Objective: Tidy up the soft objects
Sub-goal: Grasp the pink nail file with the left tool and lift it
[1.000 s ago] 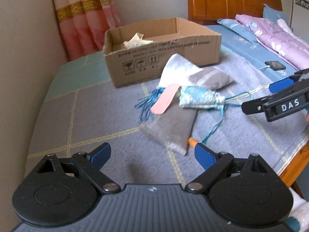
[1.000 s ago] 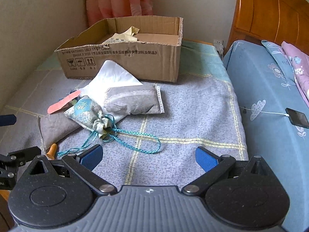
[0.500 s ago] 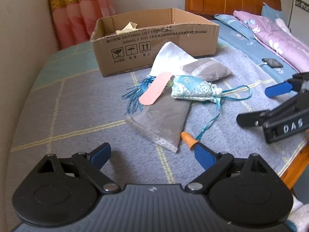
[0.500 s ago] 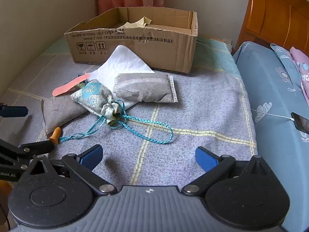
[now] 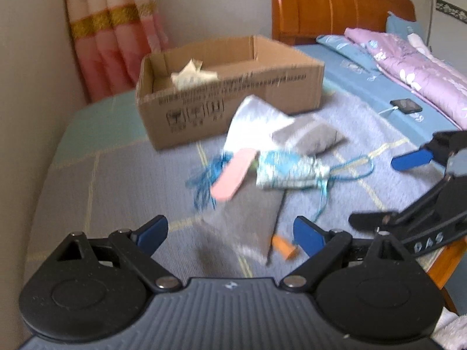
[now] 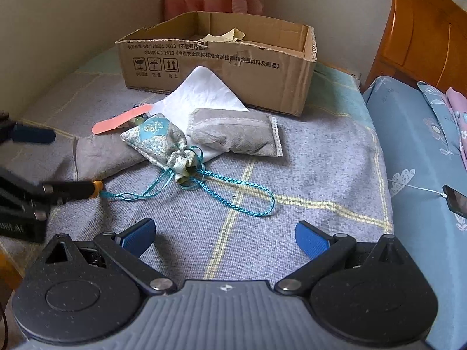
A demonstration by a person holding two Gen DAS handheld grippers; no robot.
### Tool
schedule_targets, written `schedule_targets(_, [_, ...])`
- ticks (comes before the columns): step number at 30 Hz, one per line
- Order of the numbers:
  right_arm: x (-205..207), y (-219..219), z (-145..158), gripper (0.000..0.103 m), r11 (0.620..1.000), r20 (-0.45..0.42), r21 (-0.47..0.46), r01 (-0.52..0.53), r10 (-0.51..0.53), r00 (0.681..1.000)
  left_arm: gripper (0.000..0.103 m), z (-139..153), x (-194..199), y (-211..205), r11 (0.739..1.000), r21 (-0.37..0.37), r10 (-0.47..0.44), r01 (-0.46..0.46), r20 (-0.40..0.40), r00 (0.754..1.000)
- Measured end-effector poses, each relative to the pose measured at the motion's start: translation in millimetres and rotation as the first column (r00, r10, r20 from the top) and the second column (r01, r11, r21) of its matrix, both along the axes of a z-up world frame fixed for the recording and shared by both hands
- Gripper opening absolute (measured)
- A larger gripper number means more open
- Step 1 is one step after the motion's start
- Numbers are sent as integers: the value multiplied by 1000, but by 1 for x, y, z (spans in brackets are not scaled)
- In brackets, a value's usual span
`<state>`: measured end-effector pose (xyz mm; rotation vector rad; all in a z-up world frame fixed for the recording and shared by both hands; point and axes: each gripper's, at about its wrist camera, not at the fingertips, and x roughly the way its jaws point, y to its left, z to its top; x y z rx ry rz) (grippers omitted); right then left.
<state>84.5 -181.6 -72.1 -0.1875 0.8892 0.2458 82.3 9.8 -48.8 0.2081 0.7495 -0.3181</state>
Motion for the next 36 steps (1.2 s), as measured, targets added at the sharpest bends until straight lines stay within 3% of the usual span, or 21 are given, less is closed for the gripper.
schedule_targets(2, [-1,0,0,103,1000,2,0,-2,2,1000,90,7,5,1,1000,-7,-19,19,18,1000])
schedule_targets(6, [0,0,1,103,1000,5,6,-4,4,1000,70,11,19,3,998,5,-63,63,20,998])
schedule_targets(8, [0,0,1,103,1000,6,14,-15,14,1000,69,10,26,3,996,16,-86,85,19,996])
schedule_targets(15, [-3,7,-4,103,997,6,11,-71,71,997,51,2,48,5,985,0,-171,171,-37,985])
schedule_targets(31, [-5,7,-8,103,986,28,48,-158,157,987,36,-5,66,-3,968,6,-249,250,-68,966])
schedule_targets(36, [-9,3,-2,103,978,11,105,-183,182,983,28,-5,68,-5,962,1,-274,275,-78,959])
